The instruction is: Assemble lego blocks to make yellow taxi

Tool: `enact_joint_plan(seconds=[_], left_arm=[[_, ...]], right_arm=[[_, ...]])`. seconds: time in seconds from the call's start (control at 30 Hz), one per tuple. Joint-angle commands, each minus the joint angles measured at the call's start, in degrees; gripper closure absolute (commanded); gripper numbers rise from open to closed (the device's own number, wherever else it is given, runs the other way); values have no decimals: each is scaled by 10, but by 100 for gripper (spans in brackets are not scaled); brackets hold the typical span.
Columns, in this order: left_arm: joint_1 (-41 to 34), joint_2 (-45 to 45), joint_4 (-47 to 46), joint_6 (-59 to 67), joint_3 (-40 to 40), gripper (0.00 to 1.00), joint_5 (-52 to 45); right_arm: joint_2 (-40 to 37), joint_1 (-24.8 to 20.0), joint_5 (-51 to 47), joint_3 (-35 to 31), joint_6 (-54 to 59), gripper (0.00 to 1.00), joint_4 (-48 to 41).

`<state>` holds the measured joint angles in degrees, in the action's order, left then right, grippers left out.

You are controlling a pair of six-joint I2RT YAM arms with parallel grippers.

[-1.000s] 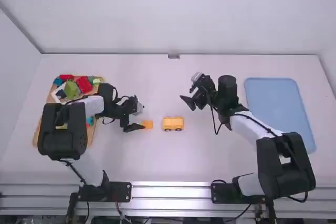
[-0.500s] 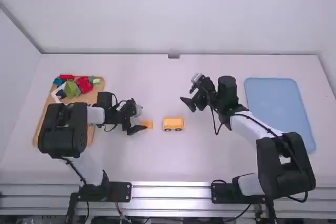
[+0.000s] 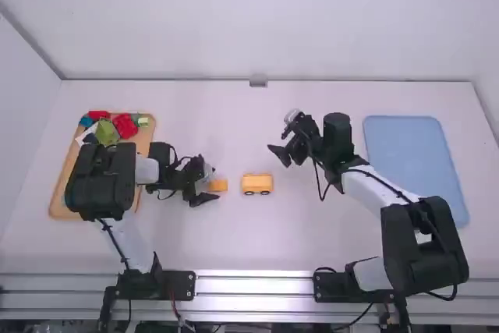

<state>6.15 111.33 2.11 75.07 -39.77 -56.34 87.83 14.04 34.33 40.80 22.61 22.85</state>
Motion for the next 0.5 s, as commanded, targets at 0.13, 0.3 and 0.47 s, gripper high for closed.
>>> enact_joint_plan(seconds=[0.13,0.3,0.47], left_arm=[[3,10,62,7,44,37,-10],[3,10,89,-28,57,57,-10],[2,10,87,-18,58,82,-5]], right_arm=[[-6,2,3,4,-1,2,-7],[-6,3,3,4,-1,2,-6],[-6,3,3,4,-1,2,-6]])
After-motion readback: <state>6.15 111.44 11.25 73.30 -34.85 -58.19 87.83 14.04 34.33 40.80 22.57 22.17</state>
